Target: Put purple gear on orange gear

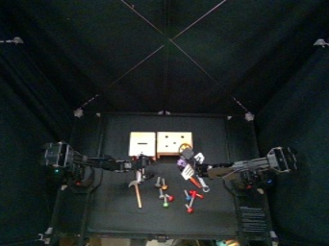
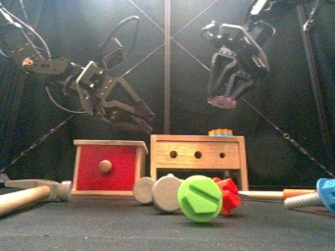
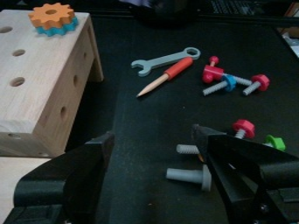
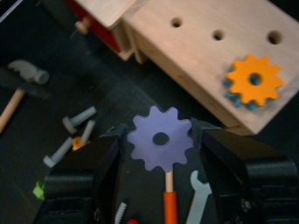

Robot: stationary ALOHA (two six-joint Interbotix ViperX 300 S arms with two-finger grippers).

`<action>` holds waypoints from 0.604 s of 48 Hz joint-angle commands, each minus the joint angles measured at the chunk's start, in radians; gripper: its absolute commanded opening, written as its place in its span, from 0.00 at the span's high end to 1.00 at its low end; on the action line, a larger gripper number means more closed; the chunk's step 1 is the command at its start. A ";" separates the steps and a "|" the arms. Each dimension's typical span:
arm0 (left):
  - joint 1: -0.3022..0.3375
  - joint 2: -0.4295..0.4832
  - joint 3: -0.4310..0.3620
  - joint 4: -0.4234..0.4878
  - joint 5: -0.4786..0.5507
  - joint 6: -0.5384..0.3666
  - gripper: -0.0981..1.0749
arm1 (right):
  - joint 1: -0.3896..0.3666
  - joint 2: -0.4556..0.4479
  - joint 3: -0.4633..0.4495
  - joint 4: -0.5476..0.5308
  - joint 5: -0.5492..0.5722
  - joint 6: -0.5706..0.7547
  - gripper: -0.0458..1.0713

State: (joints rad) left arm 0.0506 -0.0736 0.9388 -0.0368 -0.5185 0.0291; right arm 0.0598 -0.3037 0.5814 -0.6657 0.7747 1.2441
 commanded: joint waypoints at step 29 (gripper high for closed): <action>0.003 -0.009 -0.011 0.023 -0.005 0.002 0.04 | -0.279 0.023 -0.023 0.040 -0.037 -0.005 0.32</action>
State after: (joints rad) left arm 0.0506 -0.0752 0.9388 -0.0184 -0.5200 0.0291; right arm -0.1979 -0.2823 0.5783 -0.6366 0.7563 1.2410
